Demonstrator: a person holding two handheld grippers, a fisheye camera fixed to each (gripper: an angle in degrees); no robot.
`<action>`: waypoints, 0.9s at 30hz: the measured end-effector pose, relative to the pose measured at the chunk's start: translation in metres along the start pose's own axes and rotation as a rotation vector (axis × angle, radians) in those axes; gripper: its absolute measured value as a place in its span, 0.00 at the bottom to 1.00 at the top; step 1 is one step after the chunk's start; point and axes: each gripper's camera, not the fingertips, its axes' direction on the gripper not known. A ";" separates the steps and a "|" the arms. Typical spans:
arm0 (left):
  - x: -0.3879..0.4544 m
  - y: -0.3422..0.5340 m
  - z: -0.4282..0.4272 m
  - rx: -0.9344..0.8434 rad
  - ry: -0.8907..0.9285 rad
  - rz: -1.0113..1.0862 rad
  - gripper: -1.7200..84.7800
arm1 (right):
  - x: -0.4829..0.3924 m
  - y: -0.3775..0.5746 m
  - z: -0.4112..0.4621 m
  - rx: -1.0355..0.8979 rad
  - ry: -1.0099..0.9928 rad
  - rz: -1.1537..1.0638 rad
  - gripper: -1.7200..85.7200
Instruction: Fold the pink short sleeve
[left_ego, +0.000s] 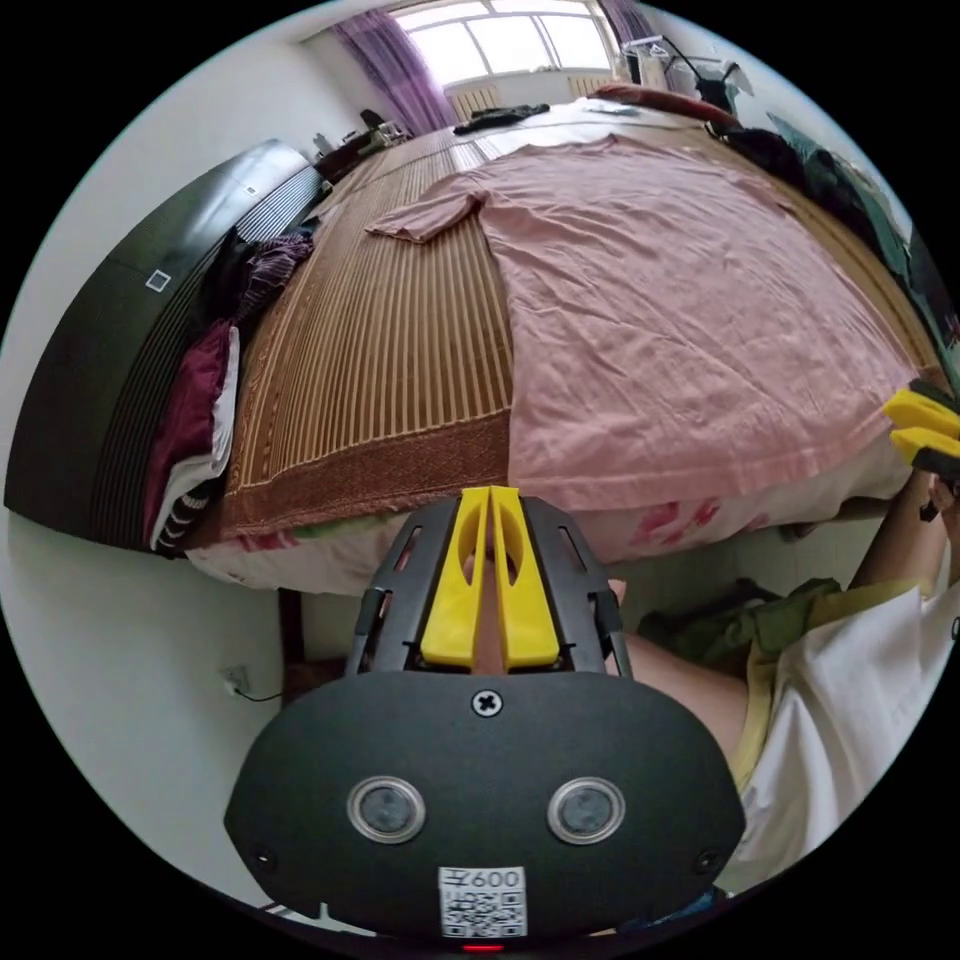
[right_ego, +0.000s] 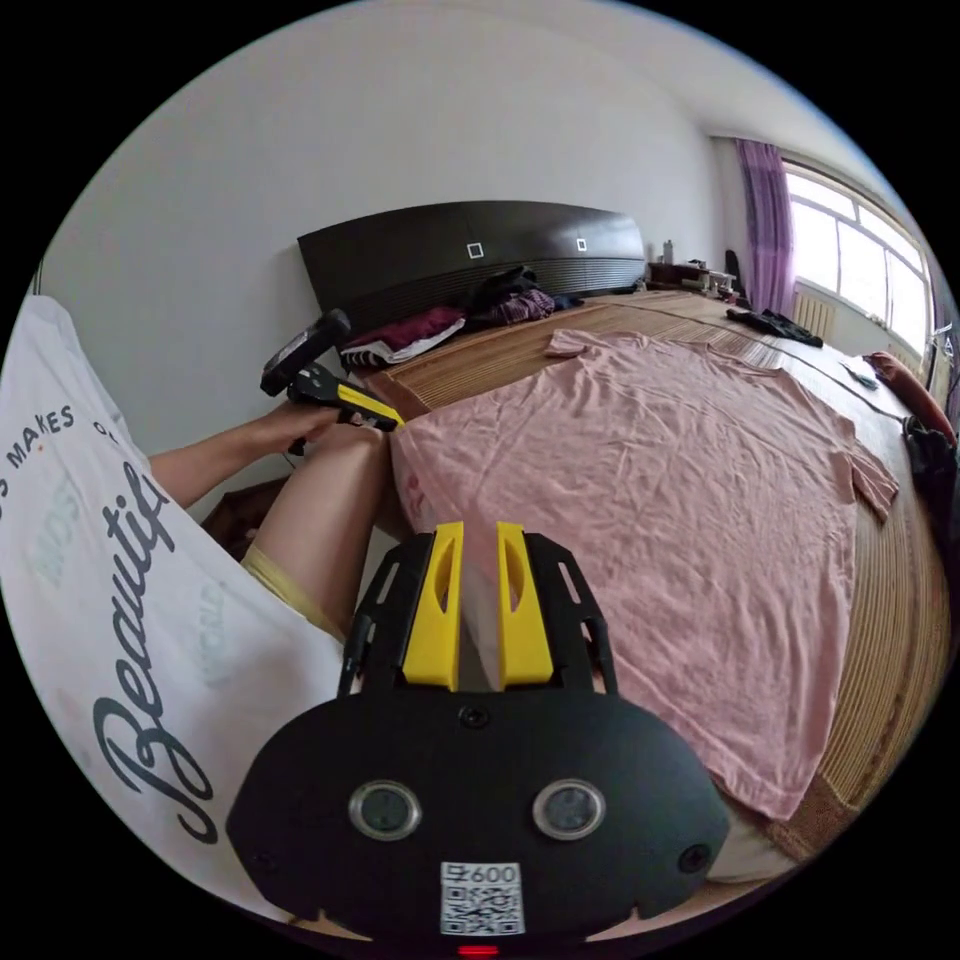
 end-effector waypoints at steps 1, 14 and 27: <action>-0.004 -0.005 -0.012 0.008 0.014 -0.014 0.04 | 0.004 0.004 0.002 -0.010 -0.005 -0.004 0.03; -0.082 -0.050 -0.161 0.131 0.431 -0.280 0.11 | 0.035 0.051 0.003 -0.005 -0.026 -0.054 0.03; -0.062 -0.117 -0.271 0.091 0.266 -0.225 0.04 | 0.110 0.133 -0.018 -0.034 -0.018 0.008 0.02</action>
